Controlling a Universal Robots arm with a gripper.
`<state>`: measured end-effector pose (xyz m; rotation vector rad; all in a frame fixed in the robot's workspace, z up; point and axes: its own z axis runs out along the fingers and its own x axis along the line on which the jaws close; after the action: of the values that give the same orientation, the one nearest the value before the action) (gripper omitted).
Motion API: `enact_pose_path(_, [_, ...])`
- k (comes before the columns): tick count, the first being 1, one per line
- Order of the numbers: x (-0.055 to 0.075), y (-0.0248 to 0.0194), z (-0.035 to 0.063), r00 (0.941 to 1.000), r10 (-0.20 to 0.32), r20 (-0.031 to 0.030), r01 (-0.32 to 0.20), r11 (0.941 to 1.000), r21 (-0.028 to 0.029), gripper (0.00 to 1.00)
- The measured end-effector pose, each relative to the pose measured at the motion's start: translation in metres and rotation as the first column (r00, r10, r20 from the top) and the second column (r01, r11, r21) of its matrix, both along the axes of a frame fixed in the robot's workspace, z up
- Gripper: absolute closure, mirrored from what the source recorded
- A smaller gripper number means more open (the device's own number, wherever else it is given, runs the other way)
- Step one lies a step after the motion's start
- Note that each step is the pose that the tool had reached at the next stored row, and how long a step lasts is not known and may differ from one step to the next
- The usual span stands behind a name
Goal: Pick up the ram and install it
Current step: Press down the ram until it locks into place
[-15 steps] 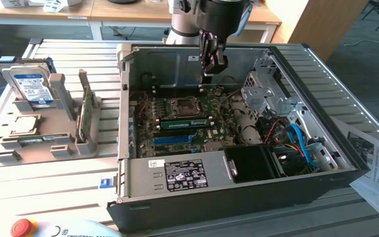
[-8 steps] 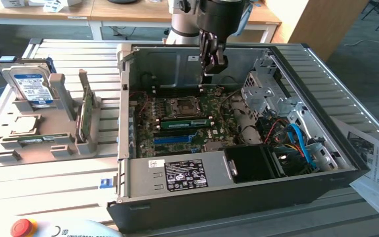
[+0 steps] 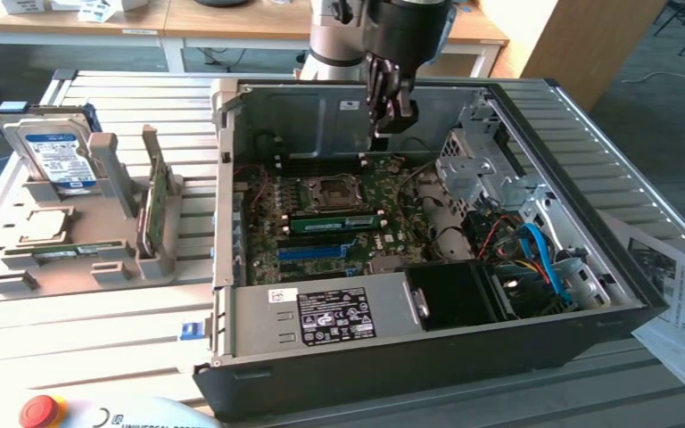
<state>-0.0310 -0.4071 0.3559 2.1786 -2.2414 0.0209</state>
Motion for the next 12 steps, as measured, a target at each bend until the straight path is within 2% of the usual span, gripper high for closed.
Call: enact_pose_path(12, [0.013, 0.0000, 0.0000, 1.0000, 0.002, 0.0000, -0.002, 1.0000, -0.0001, 0.89])
